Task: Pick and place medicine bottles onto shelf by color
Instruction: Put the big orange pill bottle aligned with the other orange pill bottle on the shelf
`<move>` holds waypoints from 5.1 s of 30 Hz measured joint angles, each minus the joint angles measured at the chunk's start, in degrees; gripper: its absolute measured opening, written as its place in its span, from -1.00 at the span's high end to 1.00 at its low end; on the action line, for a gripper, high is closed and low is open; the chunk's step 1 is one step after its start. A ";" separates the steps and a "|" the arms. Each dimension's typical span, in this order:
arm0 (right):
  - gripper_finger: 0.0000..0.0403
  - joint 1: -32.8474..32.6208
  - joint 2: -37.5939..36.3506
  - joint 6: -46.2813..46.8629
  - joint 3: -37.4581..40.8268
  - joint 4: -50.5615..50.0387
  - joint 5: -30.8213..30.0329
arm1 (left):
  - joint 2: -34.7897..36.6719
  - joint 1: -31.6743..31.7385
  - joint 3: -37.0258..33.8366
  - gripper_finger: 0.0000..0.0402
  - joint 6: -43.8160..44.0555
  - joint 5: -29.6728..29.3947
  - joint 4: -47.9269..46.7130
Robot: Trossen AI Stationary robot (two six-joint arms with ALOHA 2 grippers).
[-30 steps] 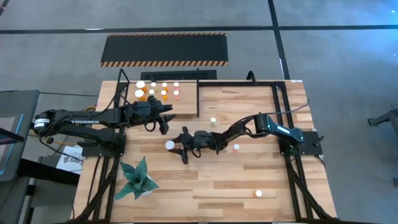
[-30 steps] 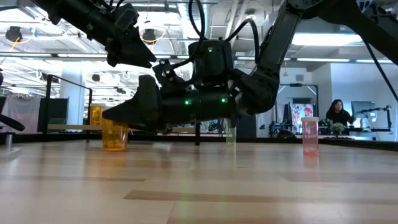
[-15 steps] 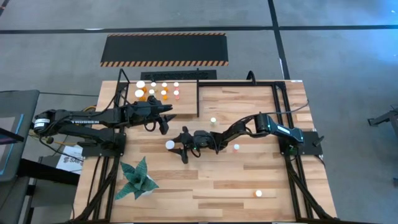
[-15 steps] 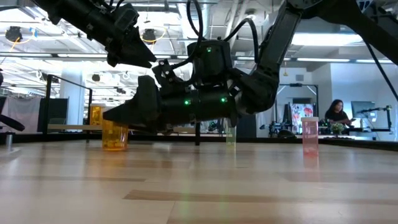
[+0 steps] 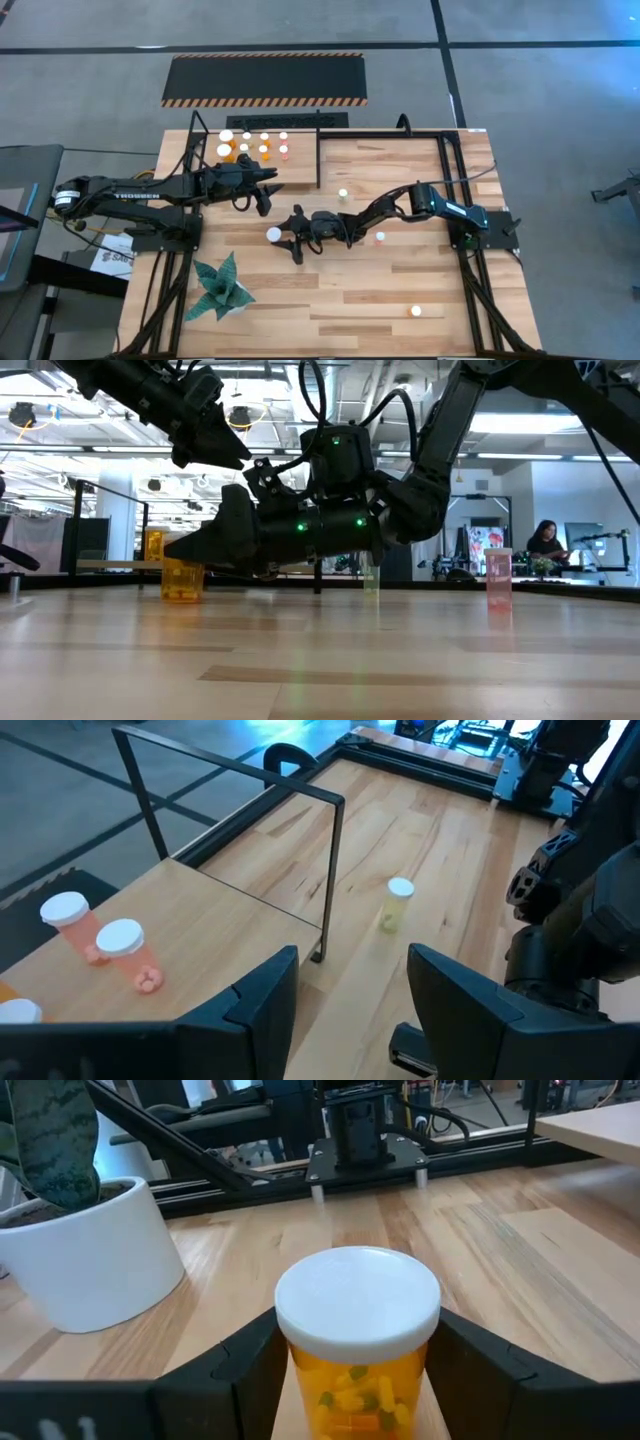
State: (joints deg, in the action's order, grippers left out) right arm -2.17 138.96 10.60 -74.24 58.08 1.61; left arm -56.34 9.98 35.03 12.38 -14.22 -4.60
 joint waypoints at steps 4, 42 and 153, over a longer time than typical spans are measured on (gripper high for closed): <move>-0.20 0.00 0.00 0.06 0.00 -0.02 -0.04 | 0.00 0.00 0.00 0.12 0.37 0.01 -0.18; -0.72 7.00 -46.38 -8.39 21.34 -74.19 2.99 | 0.02 -4.91 0.00 0.12 1.71 7.99 -4.51; -0.62 15.69 -73.70 12.95 69.94 -14.43 4.39 | -24.41 -16.68 2.32 -0.41 2.42 7.44 -13.79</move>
State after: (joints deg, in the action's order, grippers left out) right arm 13.52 65.25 23.55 -4.29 43.66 6.00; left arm -80.75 -6.70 37.34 14.80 -6.78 -18.39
